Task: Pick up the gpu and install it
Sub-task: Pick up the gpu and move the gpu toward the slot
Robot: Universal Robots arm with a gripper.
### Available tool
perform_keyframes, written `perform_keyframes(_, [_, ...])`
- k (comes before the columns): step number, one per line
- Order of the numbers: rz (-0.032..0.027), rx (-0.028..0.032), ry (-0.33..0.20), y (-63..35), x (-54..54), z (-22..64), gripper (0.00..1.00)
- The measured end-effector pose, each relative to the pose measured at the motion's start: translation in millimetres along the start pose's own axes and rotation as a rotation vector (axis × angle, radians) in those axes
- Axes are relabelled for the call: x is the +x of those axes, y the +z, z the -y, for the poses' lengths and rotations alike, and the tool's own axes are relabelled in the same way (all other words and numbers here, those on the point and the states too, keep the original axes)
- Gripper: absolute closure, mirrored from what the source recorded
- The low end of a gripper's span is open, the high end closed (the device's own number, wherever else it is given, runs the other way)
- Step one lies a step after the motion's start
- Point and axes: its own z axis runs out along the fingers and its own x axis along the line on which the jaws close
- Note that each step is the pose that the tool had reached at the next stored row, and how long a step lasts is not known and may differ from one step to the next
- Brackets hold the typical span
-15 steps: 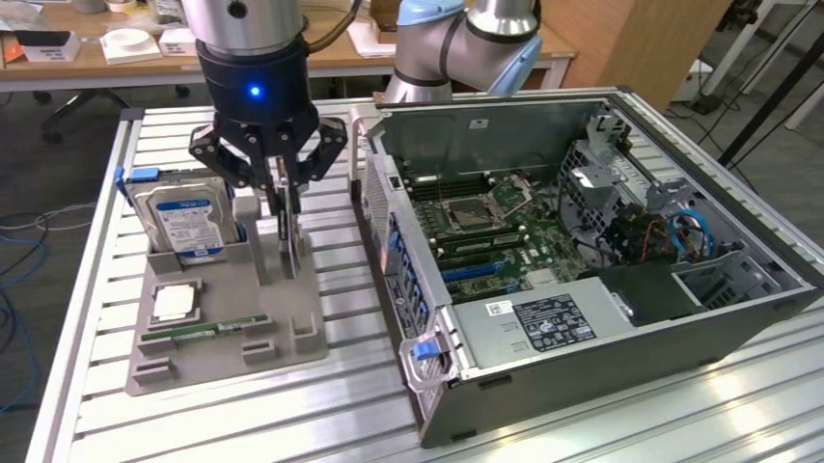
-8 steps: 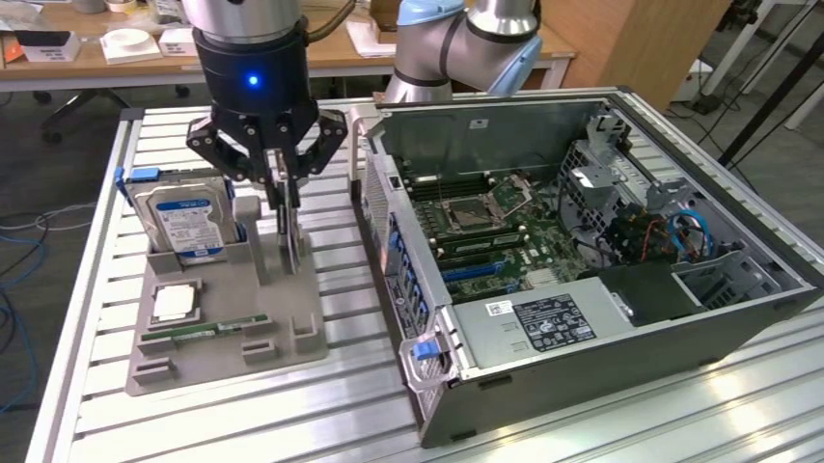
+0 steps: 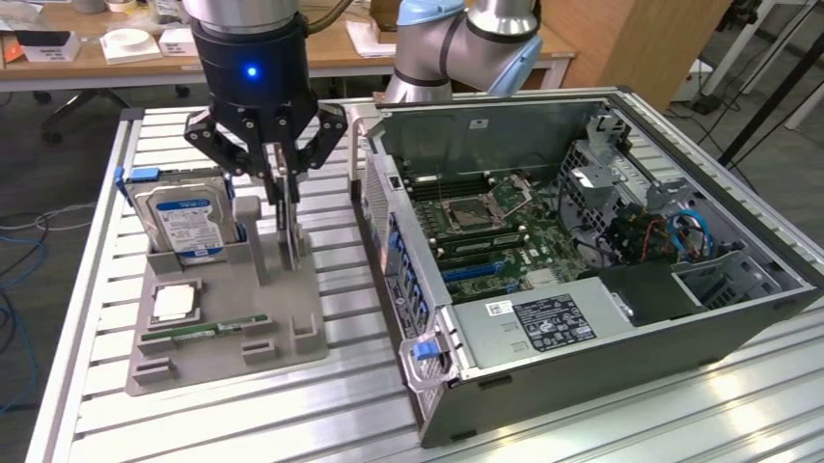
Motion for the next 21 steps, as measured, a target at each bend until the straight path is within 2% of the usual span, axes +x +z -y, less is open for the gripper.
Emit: perform_keyframes(21, [0.0000,0.0000,0.000,-12.6,-0.5,-0.5,0.74])
